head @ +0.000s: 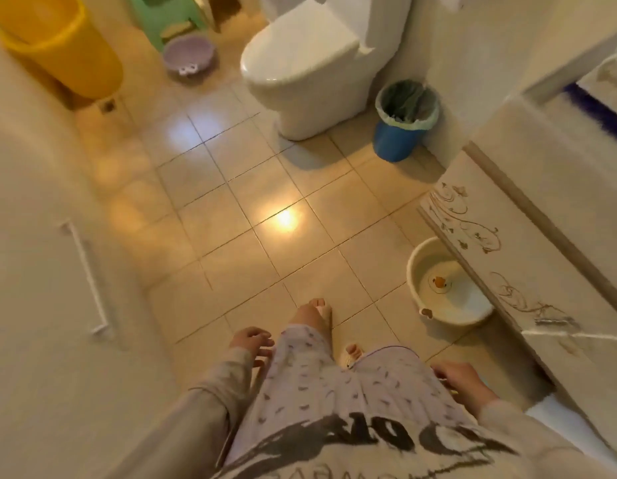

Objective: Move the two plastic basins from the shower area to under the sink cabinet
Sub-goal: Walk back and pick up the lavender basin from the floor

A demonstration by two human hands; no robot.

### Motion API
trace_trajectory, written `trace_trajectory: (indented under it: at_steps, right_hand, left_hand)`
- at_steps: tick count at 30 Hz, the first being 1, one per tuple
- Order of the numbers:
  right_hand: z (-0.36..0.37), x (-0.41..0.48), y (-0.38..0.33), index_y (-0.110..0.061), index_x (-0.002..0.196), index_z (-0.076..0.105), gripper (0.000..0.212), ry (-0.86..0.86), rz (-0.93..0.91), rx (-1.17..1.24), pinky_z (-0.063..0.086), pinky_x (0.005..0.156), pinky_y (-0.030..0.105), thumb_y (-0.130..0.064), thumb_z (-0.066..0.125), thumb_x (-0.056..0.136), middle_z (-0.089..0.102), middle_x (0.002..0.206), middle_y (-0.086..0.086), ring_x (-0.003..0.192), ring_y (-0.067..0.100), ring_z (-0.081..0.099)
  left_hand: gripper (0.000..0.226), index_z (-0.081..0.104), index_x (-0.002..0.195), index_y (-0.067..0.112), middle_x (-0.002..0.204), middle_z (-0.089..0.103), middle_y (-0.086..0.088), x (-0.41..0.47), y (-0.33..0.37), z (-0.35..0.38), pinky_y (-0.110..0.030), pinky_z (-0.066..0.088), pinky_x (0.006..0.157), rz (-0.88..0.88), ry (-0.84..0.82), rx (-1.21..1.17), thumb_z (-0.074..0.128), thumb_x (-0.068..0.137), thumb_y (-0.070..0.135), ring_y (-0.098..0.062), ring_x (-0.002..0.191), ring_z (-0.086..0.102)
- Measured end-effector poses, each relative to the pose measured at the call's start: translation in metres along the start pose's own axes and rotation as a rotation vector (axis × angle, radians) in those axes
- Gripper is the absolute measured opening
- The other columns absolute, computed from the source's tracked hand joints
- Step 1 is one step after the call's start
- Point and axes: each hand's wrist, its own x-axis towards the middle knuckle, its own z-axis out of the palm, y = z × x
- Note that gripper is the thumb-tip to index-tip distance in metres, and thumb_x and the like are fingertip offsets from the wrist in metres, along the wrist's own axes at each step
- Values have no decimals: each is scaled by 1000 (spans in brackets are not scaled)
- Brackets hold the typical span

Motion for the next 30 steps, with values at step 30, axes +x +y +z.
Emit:
trace_trajectory:
  at_steps: [30]
  right_hand:
    - [189,-2,-290,-4,90,66,12,-117,-238,-540,46,58,27,-7,54,88,65,87,13,76,24,58]
  left_hand:
    - [10,57,93,8,73,60,-2,99,130,-204,-26,43,56,-29,86,-475,47,91,10,-15,61,54]
